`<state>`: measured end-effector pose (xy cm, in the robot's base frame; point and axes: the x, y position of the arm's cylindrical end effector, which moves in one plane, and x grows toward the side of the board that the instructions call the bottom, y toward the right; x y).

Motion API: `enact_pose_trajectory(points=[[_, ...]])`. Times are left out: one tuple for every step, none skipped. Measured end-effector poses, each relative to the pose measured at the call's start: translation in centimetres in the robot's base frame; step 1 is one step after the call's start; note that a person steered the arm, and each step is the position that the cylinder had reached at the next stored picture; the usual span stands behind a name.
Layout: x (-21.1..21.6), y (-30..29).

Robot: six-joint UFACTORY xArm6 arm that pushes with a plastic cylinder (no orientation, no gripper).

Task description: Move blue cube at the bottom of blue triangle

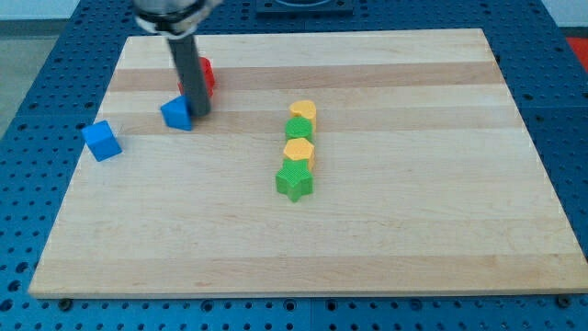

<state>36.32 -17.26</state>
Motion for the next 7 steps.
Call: enact_pose_trajectory(points=[[0.8,-4.7],[1.4,-5.5],[1.4,-0.7],[3.2,1.2],[5.7,0.6],[5.7,-1.1],[4.4,-1.5]])
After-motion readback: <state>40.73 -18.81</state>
